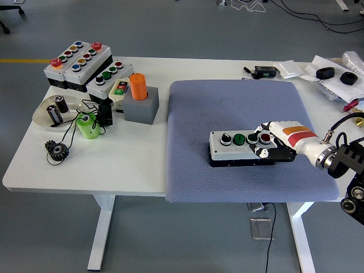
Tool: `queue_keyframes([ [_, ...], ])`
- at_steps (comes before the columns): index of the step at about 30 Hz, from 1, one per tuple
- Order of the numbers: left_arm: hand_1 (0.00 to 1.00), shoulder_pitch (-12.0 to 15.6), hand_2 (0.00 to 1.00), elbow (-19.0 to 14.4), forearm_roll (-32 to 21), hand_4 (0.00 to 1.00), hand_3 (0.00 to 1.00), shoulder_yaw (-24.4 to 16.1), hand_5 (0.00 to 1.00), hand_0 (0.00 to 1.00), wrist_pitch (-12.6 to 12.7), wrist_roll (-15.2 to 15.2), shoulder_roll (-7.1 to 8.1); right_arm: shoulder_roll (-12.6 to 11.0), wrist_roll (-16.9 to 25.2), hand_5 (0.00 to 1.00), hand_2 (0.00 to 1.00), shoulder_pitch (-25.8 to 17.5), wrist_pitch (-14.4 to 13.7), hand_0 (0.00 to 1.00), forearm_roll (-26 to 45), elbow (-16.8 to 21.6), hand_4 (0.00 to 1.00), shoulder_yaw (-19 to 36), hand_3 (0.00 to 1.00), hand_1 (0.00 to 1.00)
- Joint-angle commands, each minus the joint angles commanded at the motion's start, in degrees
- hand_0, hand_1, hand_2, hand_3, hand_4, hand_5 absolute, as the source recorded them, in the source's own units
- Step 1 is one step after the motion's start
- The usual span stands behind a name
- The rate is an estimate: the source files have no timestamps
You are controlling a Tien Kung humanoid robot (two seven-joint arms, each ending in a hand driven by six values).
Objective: Pick up the button,place it on the desk,press the button,press the button
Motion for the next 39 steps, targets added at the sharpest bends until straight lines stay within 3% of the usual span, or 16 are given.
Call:
queue_keyframes([
  [6,0.699,-0.1,0.694,0.0,0.1,0.321,0.492,-0.1,0.998,0.650,0.0,0.1,-0.04,-0.1,0.1,0.700,0.042,0.0,-0.2,0.035,0.0,0.2,0.627,0.6,0.653,0.002],
  [13,0.700,0.0,0.694,0.0,0.3,0.321,0.493,-0.2,0.998,0.650,0.0,0.1,-0.03,-0.1,0.9,0.697,0.048,-0.7,-2.2,0.039,1.0,1.6,0.627,4.3,0.654,0.002],
  [16,0.700,0.0,0.694,0.0,0.0,0.321,0.493,0.1,0.998,0.650,-0.1,0.0,-0.01,-0.2,1.3,0.697,0.048,-1.2,-3.7,0.039,2.3,1.7,0.627,6.6,0.654,0.002],
  [17,0.699,0.0,0.693,0.0,0.0,0.320,0.492,0.1,0.998,0.650,-0.1,0.0,-0.01,-0.2,1.4,0.699,0.097,-1.3,-3.8,0.117,2.4,1.7,0.627,6.8,0.675,0.002],
  [22,0.699,0.0,0.693,0.0,0.0,0.320,0.492,0.3,0.998,0.650,-0.1,0.0,0.04,-0.1,0.3,0.699,0.097,-2.4,-7.1,0.117,8.1,0.5,0.627,10.0,0.675,0.002],
  [23,0.699,0.0,0.694,0.0,0.1,0.320,0.493,0.1,0.998,0.651,-0.1,0.0,0.03,0.0,0.2,0.704,0.383,-2.7,-7.6,0.388,9.9,-0.1,0.623,10.6,0.779,0.287],
  [28,0.699,0.1,0.694,0.0,0.5,0.320,0.493,-0.2,0.998,0.651,0.0,0.1,-0.02,0.3,2.3,0.704,0.383,-3.6,-9.5,0.388,21.2,-2.1,0.623,12.2,0.779,0.287],
  [29,0.699,0.1,0.694,0.0,0.8,0.321,0.493,-0.5,0.998,0.651,0.0,0.2,-0.04,0.3,3.5,0.707,0.708,-3.8,-9.9,0.725,23.4,-2.5,0.619,12.3,0.839,0.653],
  [34,0.699,0.3,0.694,0.0,1.4,0.321,0.493,-0.8,0.998,0.651,0.0,0.4,-0.11,0.3,8.2,0.707,0.708,-4.9,-10.7,0.725,35.3,-3.3,0.619,12.8,0.839,0.653],
  [35,0.700,0.3,0.693,0.0,1.6,0.320,0.493,-1.0,0.998,0.651,0.0,0.4,-0.13,0.3,9.1,0.703,0.823,-5.1,-10.8,0.845,37.9,-3.2,0.617,12.8,0.839,0.772],
  [39,0.700,0.5,0.693,0.0,2.0,0.320,0.493,-1.1,0.998,0.651,0.0,0.5,-0.18,0.3,12.7,0.703,0.823,-5.9,-10.4,0.845,47.0,-3.4,0.617,13.6,0.839,0.772],
])
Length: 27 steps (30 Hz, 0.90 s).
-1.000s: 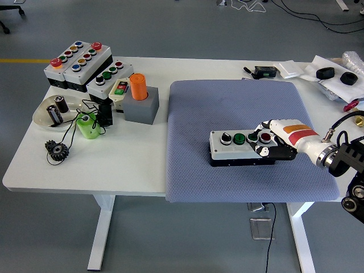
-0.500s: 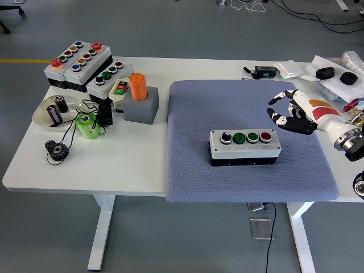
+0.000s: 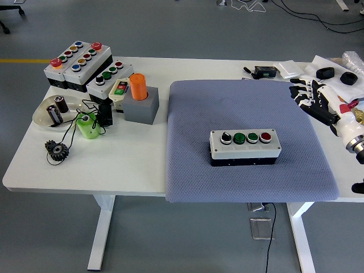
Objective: Pick up the button,place it on the desk,press the button,press the button
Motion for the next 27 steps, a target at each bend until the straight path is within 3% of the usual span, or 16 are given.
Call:
queue_keyframes([
  [6,0.700,0.2,0.693,0.0,0.2,0.320,0.494,0.1,0.998,0.651,0.0,0.1,-0.03,0.1,4.3,0.699,0.835,-0.9,-1.4,0.850,14.5,-1.0,0.614,1.9,0.826,0.793],
  [16,0.700,0.1,0.694,0.0,-0.7,0.319,0.494,0.9,0.998,0.651,-0.1,-0.1,0.04,0.4,3.2,0.695,0.830,-1.7,-0.9,0.852,38.1,-3.4,0.603,4.1,0.810,0.793],
  [25,0.701,-0.1,0.693,0.0,-0.9,0.321,0.494,0.8,0.998,0.651,0.0,-0.1,-0.01,0.4,-0.8,0.684,0.817,-2.0,2.6,0.849,35.9,-4.7,0.587,5.7,0.797,0.782],
  [27,0.700,-0.2,0.694,0.0,-1.0,0.321,0.496,1.0,0.998,0.651,-0.1,-0.2,0.00,0.4,-2.0,0.681,0.783,-2.0,3.3,0.835,34.5,-4.8,0.579,6.0,0.756,0.756],
])
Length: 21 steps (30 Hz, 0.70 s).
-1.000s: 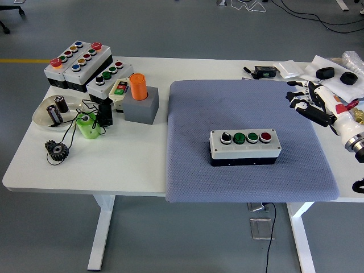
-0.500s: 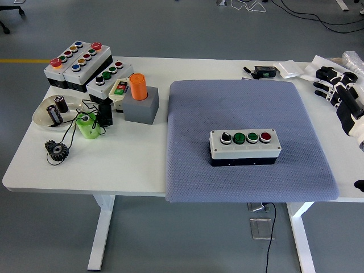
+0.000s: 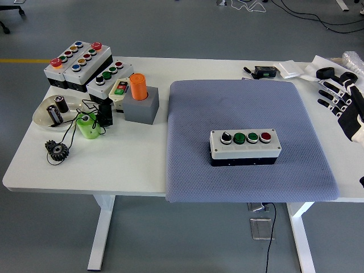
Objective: Pick up the button,place it on the desk,press the button,press the button
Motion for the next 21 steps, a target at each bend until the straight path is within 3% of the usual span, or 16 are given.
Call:
queue_keyframes([
  [7,0.701,-0.2,0.694,0.0,-0.4,0.321,0.496,0.3,0.998,0.651,0.0,-0.1,0.02,0.0,-1.8,0.678,0.775,-0.3,1.6,0.829,-2.4,-0.6,0.571,0.6,0.741,0.751],
  [21,0.702,-0.3,0.694,0.0,-0.7,0.322,0.499,0.6,0.998,0.651,0.0,-0.1,0.02,-0.1,-2.8,0.677,0.762,-0.3,2.0,0.813,-3.3,-0.7,0.565,1.0,0.722,0.743],
])
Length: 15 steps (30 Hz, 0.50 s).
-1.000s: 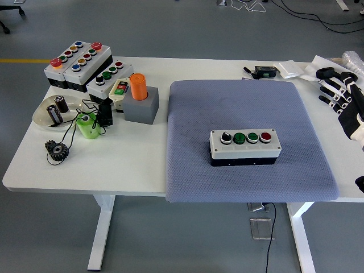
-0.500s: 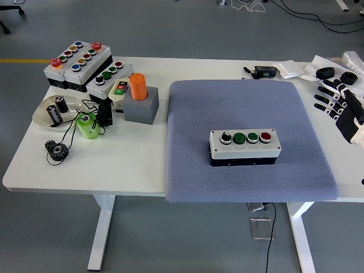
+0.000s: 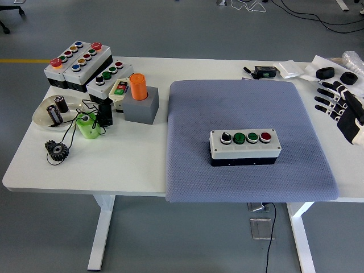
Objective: Pick up the button,place it on the desk,press the button,press the button
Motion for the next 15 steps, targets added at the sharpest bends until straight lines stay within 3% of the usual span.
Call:
queue_keyframes([
  [15,0.702,0.1,0.695,0.0,0.3,0.323,0.500,-0.3,0.998,0.651,0.0,0.0,-0.06,0.0,-0.1,0.661,0.752,-0.1,-0.2,0.796,0.2,0.0,0.545,-0.4,0.715,0.733],
])
